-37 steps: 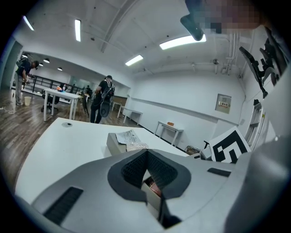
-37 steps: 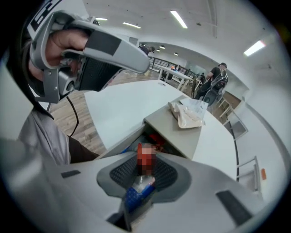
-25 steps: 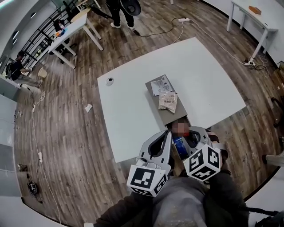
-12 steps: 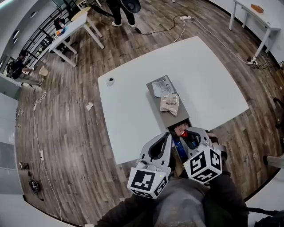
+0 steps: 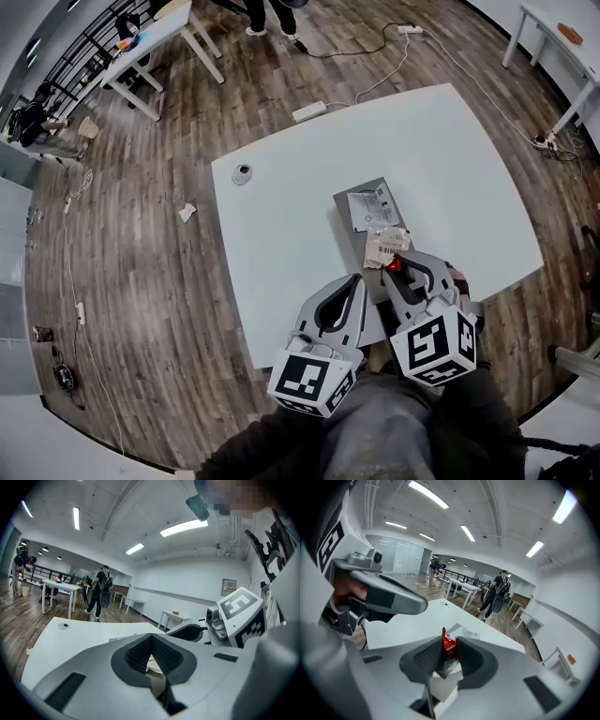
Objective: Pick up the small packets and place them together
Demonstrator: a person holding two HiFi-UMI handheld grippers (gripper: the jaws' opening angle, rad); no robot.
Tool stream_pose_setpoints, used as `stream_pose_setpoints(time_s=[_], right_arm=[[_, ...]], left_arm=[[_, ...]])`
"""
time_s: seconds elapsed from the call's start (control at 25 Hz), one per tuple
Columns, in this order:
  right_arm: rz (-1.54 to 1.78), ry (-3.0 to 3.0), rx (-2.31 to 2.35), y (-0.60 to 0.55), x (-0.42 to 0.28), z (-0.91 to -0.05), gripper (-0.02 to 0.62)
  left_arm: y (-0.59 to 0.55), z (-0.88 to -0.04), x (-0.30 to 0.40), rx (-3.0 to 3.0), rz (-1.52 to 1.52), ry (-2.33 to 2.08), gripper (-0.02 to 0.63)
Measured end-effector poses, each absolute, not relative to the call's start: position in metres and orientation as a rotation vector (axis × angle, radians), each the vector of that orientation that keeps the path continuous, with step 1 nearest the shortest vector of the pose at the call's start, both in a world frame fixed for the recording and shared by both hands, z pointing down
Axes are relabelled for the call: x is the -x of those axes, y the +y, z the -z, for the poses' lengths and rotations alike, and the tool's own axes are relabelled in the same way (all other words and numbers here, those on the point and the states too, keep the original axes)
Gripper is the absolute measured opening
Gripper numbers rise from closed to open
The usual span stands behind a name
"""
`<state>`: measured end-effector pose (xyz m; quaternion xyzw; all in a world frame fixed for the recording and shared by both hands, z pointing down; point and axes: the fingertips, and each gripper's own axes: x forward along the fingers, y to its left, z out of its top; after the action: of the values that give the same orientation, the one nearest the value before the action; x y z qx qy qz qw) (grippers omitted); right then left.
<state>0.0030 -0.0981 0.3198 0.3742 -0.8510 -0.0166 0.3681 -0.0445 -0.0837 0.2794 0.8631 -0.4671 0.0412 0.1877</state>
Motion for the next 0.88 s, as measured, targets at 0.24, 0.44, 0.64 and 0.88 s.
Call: stream_pose_setpoints(time_s=[0.24,0.44,0.64,0.88], right_arm=[[0.016,-2.127,-0.992,-0.140,0.000,-0.332,0.095],[-0.022,-2.092,-0.967,-0.156,0.006,-0.353,0.111],[-0.054,-2.092,-0.940,-0.162,0.008,-0.367,0.172],[-0.038,-2.090,-0.923,-0.160,0.013,-0.372,0.221]], left_arm=[[-0.113,-0.295,0.065,-2.385,-0.128,-1.302,-0.005],[-0.131,-0.307,0.077,-2.349,-0.126,-1.303,-0.005],[-0.139,-0.319,0.078,-2.321,-0.130,-1.292,-0.005],[-0.140,-0.323,0.080,-2.310,-0.141,-1.289,-0.005]])
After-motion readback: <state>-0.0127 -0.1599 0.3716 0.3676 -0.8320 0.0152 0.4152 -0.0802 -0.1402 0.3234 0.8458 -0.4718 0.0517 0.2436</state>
